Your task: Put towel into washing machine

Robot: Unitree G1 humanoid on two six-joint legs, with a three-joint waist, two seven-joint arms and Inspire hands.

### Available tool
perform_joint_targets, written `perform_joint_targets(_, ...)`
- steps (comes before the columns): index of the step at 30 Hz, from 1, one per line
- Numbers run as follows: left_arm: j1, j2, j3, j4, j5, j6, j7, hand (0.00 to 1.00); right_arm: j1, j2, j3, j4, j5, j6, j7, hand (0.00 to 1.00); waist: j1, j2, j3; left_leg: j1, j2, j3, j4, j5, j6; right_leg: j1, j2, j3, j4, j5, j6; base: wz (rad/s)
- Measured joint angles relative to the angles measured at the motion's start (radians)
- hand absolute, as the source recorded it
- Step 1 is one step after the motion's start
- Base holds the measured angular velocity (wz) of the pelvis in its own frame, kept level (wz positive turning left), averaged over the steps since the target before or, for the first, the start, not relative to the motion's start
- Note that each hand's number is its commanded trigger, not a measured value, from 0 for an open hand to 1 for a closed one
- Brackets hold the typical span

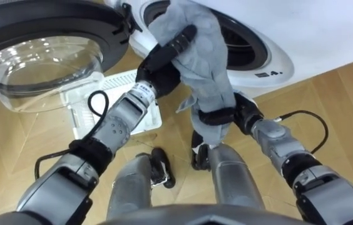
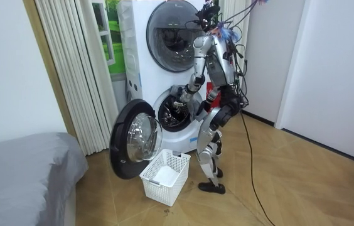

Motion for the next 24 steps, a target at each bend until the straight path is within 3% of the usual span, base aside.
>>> perform_joint_targets(6,0.018,-0.009,0.098,0.047,-0.004,0.013,0.036,0.00,0.019,-0.003,-0.019,0.005,0.000,0.004,-0.021,1.00,0.045,0.007,0.0007,0.001,-0.001,0.001,-0.021,0.005,-0.005,-0.001,0.005,0.001,-0.016,0.002,-0.001,0.00)
perform_joint_targets(8,0.056,-0.009,0.146,0.064,0.000,0.013,0.061,0.00,0.033,-0.009,-0.032,0.009,0.000,0.026,-0.034,1.00,0.063,0.015,0.0006,0.001,-0.003,0.000,-0.036,0.007,-0.009,-0.002,0.007,0.000,-0.029,0.002,-0.001,0.00)
perform_joint_targets(11,0.089,-0.008,0.163,0.087,-0.004,0.014,0.136,0.00,0.037,-0.016,-0.042,0.043,0.009,0.061,-0.044,1.00,0.091,0.022,0.0014,-0.007,-0.014,-0.006,-0.056,0.016,-0.011,-0.014,0.000,-0.005,-0.032,-0.002,0.000,0.08)
perform_joint_targets(14,0.099,-0.013,0.216,0.122,-0.012,0.017,0.197,0.00,0.022,-0.033,-0.073,0.064,0.035,0.086,-0.051,1.00,0.120,0.024,0.0008,-0.016,-0.020,-0.005,-0.060,0.024,-0.011,-0.029,-0.006,-0.007,-0.026,-0.003,0.000,0.08)
perform_joint_targets(19,0.113,-0.015,0.296,0.203,-0.010,0.024,0.268,0.00,0.017,-0.044,-0.146,0.086,0.044,0.124,-0.103,1.00,0.124,0.024,0.0005,-0.017,-0.036,-0.024,-0.058,0.026,-0.011,-0.030,-0.022,-0.016,-0.009,-0.022,0.003,0.11)
perform_joint_targets(24,0.139,-0.028,0.302,0.202,-0.011,0.032,0.345,0.00,0.013,-0.052,-0.165,0.096,0.080,0.149,-0.137,1.00,0.125,0.024,0.0005,-0.017,-0.041,-0.024,-0.060,0.029,-0.006,-0.030,-0.029,-0.017,-0.006,-0.022,0.004,0.02)
